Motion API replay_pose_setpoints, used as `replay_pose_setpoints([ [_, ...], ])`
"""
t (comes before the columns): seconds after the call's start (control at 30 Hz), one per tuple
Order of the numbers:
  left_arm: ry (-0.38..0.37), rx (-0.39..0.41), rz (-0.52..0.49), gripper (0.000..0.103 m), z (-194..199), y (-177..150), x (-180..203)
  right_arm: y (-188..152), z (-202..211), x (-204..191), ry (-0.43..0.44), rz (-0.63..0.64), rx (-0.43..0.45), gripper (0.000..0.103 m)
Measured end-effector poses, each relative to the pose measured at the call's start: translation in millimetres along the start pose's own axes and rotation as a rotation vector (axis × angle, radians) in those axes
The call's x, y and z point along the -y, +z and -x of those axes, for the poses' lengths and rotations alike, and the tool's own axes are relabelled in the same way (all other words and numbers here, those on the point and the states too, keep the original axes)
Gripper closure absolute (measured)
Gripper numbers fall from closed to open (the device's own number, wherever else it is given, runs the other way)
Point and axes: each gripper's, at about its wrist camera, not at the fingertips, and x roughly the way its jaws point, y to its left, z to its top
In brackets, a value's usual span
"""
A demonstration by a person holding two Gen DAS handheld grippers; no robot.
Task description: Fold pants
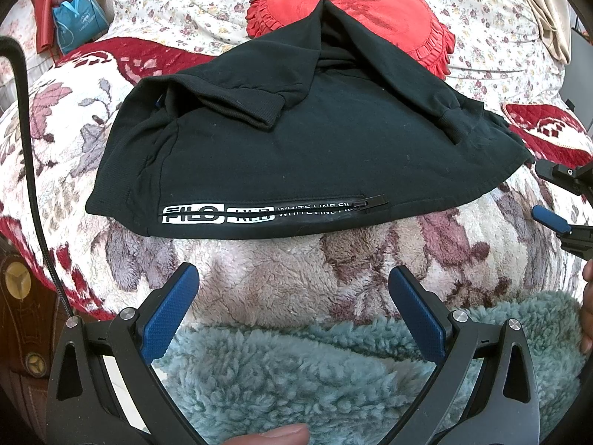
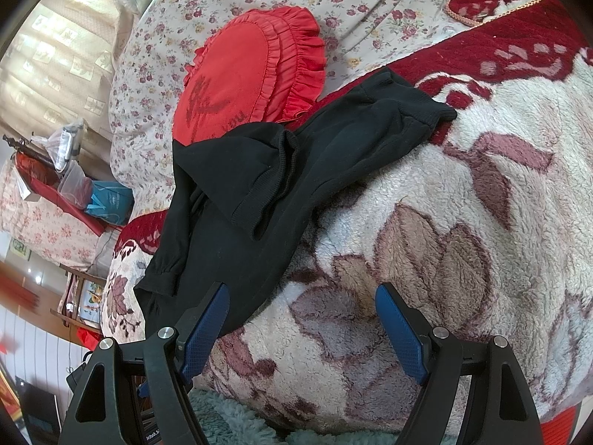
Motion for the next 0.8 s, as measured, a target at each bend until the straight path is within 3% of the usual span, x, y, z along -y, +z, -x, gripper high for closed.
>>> replay_pose_setpoints([
  [0.37,-0.002,0.001,0.002,0.001,0.0,0.1,-0.3,0.5,0.0,0.7,0.004,-0.004,-0.001,0.023],
  [0.53,-0.054,0.006,0.048,0.001,5.7,8.9,-16.6,4.1,0.7,2.4,0.010,-0.010,-0.003,0.023],
  [0.6,-0.086,0.065,0.078,0.001,17.4,14.3,-33.5,4.5,0.8,2.6,0.012,-0.012,-0.002,0.023],
  [0.7,-0.132,0.251,0.094,0.001,46.6,23.2,-71.4,6.3,0.2,2.9,0.022,-0.018,-0.005,0.023],
  [0.73,-0.140,0.252,0.074,0.001,48.9,26.1,-78.3,6.7,0.1,2.8,0.026,-0.019,-0.006,0.023],
  [0.77,-0.209,0.247,0.087,0.001,47.9,28.7,-96.4,6.7,0.5,3.0,0.031,-0.020,-0.006,0.023],
  [0.8,-0.234,0.214,0.105,0.001,44.4,30.1,-112.1,6.2,1.1,3.9,0.035,-0.021,-0.006,0.023],
])
